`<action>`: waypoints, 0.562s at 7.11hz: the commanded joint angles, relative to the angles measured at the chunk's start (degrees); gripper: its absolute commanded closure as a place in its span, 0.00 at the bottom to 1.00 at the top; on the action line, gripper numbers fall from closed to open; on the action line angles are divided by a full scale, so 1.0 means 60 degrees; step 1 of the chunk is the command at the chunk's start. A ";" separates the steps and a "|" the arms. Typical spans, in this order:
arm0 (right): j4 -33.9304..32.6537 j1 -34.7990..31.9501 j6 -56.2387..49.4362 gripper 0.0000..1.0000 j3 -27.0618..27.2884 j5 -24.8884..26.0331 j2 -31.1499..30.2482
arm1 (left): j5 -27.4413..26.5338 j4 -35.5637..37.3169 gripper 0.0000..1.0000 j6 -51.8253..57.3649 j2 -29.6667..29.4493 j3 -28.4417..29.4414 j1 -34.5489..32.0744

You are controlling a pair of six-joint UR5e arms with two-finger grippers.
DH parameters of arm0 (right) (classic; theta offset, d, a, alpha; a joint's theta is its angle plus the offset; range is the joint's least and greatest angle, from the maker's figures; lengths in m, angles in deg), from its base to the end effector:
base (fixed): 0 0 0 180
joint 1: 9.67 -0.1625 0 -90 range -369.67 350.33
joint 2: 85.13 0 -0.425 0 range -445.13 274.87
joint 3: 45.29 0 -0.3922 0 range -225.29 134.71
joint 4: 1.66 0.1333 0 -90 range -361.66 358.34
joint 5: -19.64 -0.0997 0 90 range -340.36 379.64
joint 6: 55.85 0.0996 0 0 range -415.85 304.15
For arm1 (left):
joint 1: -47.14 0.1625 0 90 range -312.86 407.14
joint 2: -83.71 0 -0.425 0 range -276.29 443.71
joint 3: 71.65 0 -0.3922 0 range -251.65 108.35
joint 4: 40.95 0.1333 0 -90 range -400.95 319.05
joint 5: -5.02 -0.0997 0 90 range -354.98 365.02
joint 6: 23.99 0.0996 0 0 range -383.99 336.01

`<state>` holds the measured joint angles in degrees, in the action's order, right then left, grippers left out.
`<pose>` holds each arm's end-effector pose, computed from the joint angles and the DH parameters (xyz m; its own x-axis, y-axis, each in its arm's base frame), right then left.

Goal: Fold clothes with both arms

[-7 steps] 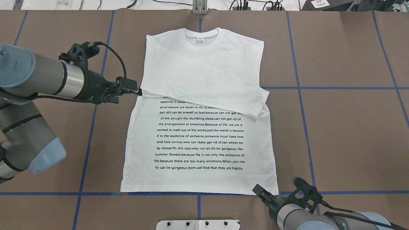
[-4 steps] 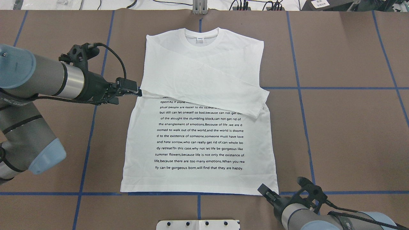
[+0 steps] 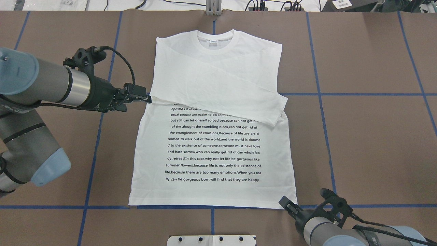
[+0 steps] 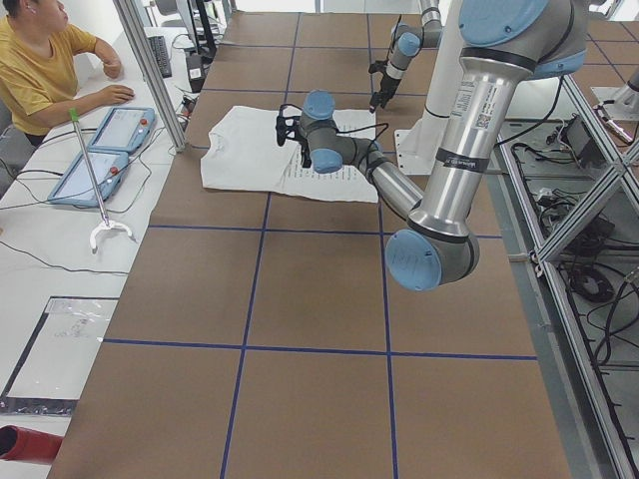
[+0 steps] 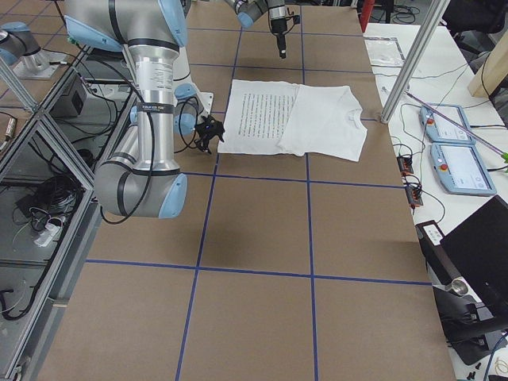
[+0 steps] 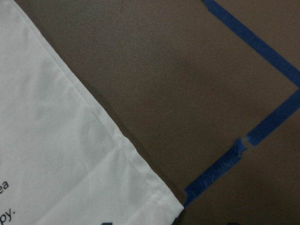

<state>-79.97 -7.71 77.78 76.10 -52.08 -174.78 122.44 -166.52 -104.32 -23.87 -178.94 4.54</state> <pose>-0.4789 -0.1482 0.3813 0.3990 0.6419 0.6548 -0.6333 0.7094 -0.3095 0.3581 -0.4480 0.2791 0.2902 -0.0643 -0.9548 0.2360 0.9717 0.0063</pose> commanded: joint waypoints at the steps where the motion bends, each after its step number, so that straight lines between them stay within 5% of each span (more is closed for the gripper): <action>1: 0.0000 -0.0003 -0.0020 0.17 -0.0046 0.0000 0.0016 | 0.0000 -0.0005 0.00 0.0000 0.0000 0.0025 0.0010; 4: 0.0000 -0.0003 -0.0020 0.23 -0.0133 0.0000 0.0030 | 0.0000 -0.0019 0.00 0.0015 0.0000 0.0040 0.0010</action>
<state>-79.97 -7.75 77.66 75.62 -52.08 -174.74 122.44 -166.57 -104.26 -23.87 -178.73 4.57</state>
